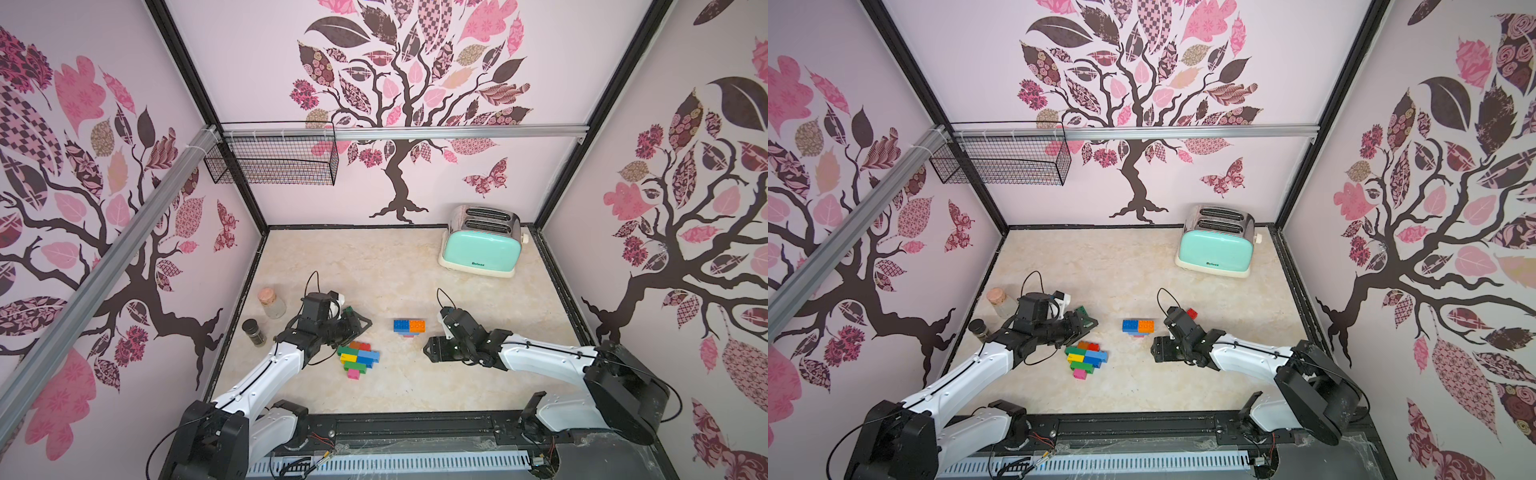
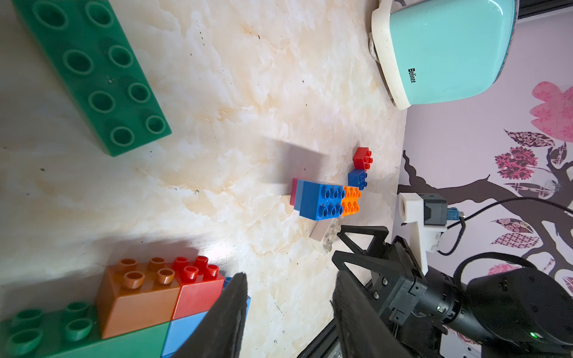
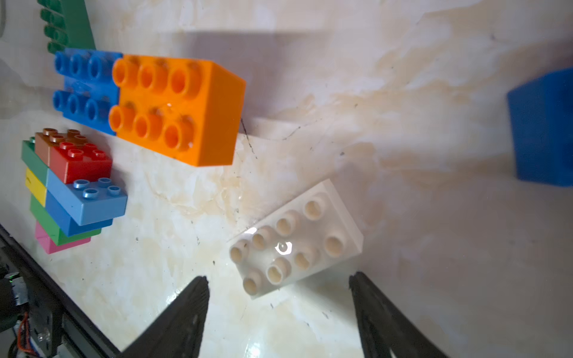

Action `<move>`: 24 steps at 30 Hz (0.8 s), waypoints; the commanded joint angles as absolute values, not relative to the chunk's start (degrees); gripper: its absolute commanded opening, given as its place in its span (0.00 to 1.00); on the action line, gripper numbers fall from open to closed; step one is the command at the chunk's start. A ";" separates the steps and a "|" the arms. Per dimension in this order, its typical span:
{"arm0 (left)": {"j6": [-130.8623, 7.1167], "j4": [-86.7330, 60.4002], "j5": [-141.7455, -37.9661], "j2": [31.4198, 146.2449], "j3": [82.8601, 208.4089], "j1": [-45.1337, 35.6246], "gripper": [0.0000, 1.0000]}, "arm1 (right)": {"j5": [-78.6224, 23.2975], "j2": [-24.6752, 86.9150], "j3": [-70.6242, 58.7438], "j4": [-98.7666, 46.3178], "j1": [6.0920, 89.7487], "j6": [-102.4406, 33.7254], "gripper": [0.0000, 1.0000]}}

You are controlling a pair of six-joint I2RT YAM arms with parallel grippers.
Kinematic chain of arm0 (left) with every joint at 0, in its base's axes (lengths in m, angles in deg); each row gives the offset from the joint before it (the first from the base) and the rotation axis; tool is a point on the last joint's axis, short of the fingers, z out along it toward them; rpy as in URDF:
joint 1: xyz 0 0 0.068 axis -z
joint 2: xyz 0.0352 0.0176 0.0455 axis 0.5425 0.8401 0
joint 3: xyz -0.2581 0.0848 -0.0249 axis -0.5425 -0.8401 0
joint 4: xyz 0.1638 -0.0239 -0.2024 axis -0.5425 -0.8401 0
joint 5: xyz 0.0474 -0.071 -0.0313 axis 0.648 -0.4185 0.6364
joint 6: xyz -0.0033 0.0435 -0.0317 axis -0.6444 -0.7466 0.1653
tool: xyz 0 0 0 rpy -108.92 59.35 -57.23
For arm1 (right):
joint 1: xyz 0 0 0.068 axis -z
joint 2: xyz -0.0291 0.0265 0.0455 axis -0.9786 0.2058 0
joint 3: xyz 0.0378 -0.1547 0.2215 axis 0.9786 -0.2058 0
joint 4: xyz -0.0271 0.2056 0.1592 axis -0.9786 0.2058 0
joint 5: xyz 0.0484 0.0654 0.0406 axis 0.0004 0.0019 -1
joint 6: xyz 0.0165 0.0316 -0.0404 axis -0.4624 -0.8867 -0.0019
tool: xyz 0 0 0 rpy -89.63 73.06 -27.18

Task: Assemble a heart with lego
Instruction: Pick up the lego brick from the center of the board.

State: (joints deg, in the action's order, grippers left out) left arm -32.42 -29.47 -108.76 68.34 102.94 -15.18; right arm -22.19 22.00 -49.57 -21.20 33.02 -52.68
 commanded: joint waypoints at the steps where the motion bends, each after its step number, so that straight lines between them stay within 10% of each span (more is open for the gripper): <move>1: -32.84 -29.12 -108.76 68.24 102.50 -15.01 0.49 | -18.29 24.45 -46.59 -20.46 31.25 -51.00 0.76; 24: -32.68 -28.69 -108.25 69.38 102.68 -15.01 0.49 | -8.95 26.10 -43.23 -6.47 30.21 -43.06 0.65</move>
State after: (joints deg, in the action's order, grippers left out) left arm -32.40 -29.42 -108.70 68.95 102.75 -15.18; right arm -9.23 26.24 -43.47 -12.59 30.55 -45.40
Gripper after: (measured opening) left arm 0.489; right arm 0.641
